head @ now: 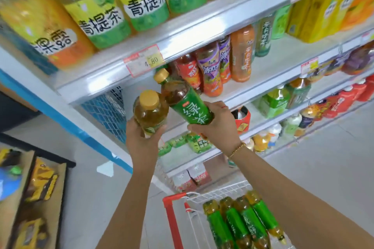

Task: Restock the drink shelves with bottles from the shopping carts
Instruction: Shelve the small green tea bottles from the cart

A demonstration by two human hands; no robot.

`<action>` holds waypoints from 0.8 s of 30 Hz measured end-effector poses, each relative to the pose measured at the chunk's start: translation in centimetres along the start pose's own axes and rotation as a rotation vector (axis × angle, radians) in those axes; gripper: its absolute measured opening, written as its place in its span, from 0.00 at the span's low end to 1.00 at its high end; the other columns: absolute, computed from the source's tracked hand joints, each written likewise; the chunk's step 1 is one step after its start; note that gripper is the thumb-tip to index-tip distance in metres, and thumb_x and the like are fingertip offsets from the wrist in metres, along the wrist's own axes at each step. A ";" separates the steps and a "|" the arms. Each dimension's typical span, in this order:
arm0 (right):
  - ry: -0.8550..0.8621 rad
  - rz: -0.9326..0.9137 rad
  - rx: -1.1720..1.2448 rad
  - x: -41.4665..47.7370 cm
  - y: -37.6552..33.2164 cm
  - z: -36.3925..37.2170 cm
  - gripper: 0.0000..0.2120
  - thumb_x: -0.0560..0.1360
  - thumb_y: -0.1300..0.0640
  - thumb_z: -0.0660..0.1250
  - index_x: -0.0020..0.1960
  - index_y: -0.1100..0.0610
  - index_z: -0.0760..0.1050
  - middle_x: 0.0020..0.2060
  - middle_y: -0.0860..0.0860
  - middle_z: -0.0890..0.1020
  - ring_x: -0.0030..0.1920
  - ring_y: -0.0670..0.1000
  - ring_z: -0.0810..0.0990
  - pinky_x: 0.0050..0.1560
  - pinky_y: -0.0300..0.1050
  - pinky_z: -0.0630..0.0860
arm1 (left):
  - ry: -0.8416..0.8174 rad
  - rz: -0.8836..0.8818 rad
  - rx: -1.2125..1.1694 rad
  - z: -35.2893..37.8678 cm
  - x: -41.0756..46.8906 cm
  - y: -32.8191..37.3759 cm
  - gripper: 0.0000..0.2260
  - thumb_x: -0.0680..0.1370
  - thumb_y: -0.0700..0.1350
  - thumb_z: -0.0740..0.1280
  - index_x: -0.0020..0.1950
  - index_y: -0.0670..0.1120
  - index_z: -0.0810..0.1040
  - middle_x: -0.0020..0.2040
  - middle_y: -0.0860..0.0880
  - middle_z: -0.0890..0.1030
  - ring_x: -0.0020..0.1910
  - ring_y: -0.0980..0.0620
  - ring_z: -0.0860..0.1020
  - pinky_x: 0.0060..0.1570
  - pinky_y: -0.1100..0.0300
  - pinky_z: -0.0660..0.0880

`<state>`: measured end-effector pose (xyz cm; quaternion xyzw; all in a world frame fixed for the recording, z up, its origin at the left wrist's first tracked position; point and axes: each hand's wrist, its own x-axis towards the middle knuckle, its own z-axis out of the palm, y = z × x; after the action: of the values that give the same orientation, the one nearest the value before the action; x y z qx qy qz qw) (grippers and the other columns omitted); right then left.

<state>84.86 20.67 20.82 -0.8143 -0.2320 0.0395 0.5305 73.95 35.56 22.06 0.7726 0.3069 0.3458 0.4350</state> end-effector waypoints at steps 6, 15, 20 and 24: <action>0.074 0.026 0.069 5.8 -0.4 5.8 0.27 0.59 0.52 0.79 0.55 0.56 0.78 0.46 0.51 0.78 0.48 0.51 0.76 0.45 0.42 0.73 | 0.033 -0.090 -0.053 1.4 4.3 -3.1 0.22 0.65 0.43 0.78 0.49 0.62 0.72 0.50 0.51 0.80 0.50 0.50 0.79 0.55 0.50 0.76; 0.080 0.084 0.263 9.9 0.4 12.2 0.22 0.60 0.52 0.80 0.52 0.55 0.79 0.41 0.48 0.78 0.43 0.46 0.74 0.42 0.36 0.69 | 0.015 -0.157 -0.062 3.0 8.9 -6.6 0.20 0.69 0.41 0.75 0.58 0.44 0.74 0.48 0.52 0.79 0.43 0.61 0.77 0.43 0.67 0.74; 0.041 0.019 0.216 12.5 0.8 14.5 0.29 0.59 0.56 0.79 0.59 0.55 0.76 0.49 0.54 0.82 0.53 0.55 0.78 0.53 0.47 0.76 | 0.153 -0.123 -0.090 4.9 11.4 -7.9 0.23 0.67 0.39 0.77 0.53 0.44 0.66 0.48 0.49 0.75 0.46 0.52 0.77 0.46 0.62 0.74; -0.091 -0.004 0.027 14.5 1.2 15.0 0.32 0.62 0.57 0.78 0.64 0.56 0.71 0.53 0.55 0.81 0.57 0.56 0.76 0.54 0.40 0.68 | 0.206 -0.106 -0.058 5.6 12.9 -9.3 0.20 0.69 0.40 0.75 0.54 0.44 0.68 0.51 0.47 0.77 0.47 0.53 0.76 0.47 0.60 0.74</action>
<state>93.52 39.10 15.90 -0.8040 -0.2569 0.0785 0.5305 84.20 47.04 15.15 0.7028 0.3804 0.4087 0.4409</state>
